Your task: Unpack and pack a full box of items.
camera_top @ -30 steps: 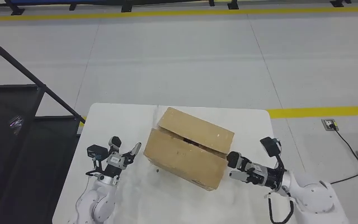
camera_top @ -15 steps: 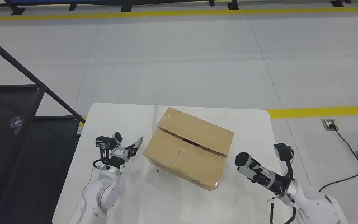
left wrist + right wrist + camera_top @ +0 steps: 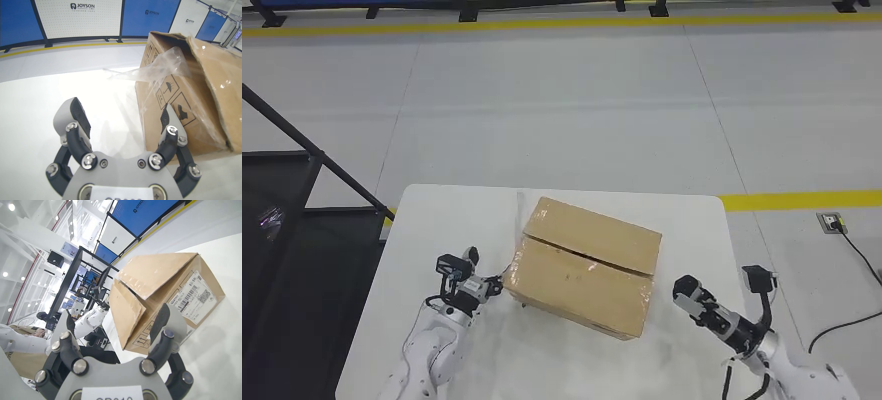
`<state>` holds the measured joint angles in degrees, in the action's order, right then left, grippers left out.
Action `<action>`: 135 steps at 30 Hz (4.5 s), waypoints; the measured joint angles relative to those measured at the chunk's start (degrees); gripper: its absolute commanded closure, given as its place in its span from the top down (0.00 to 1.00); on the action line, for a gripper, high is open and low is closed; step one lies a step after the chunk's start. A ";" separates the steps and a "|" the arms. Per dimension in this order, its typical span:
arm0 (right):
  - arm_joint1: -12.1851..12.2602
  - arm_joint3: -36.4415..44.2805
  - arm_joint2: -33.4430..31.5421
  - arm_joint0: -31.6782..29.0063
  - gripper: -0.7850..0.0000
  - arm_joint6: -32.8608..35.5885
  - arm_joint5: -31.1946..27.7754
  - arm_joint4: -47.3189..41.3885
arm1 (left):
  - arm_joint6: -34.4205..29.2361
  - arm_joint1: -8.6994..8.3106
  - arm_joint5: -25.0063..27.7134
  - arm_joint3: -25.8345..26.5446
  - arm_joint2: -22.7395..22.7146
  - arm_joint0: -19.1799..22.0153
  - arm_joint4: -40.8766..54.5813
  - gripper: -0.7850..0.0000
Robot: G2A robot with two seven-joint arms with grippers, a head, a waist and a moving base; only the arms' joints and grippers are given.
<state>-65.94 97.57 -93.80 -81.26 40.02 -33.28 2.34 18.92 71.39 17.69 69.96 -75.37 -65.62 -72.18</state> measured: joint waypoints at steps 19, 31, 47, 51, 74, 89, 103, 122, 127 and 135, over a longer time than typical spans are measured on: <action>0.24 -2.18 -0.08 4.58 1.00 -3.43 10.54 2.99 | 1.42 -1.10 5.55 9.16 -2.09 -8.46 -1.45 1.00; 1.24 -10.21 3.76 13.35 1.00 13.63 7.78 -4.61 | 0.49 -1.39 5.61 9.04 -7.24 -8.02 8.32 1.00; 2.70 -5.86 4.45 10.52 1.00 25.37 -2.48 -17.00 | -1.32 -1.41 6.26 11.03 -7.24 -7.42 9.51 1.00; 3.42 -2.09 5.68 9.06 1.00 27.95 -3.23 -18.79 | -1.51 -1.38 7.02 12.48 -7.16 -7.51 10.61 1.00; 8.62 5.15 14.75 2.20 1.00 11.66 -1.59 -20.72 | -5.57 -4.58 24.76 20.20 -9.69 -15.77 -10.41 1.00; 7.72 3.53 17.65 5.91 1.00 2.65 11.07 -22.97 | -5.28 -4.72 24.12 19.35 -9.10 -15.35 -9.19 1.00; 6.33 -5.40 21.44 15.97 1.00 -1.44 24.84 -25.29 | -5.28 -4.72 24.12 19.35 -9.10 -15.35 -9.18 1.00; 0.62 -20.22 33.46 39.23 1.00 -29.77 30.56 -11.81 | -5.28 -4.72 24.12 19.35 -9.10 -15.35 -9.18 1.00; -1.59 -28.55 37.72 43.96 1.00 -34.77 29.49 -9.47 | -5.28 -4.72 24.12 19.35 -9.10 -15.35 -9.18 1.00; -4.38 -39.04 41.37 48.99 1.00 -34.56 30.03 -9.76 | -5.28 -4.72 24.12 19.35 -9.10 -15.35 -9.18 1.00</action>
<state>-70.32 58.53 -52.43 -32.28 5.47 -3.25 -7.42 13.64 66.66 41.81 89.30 -84.48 -80.97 -81.36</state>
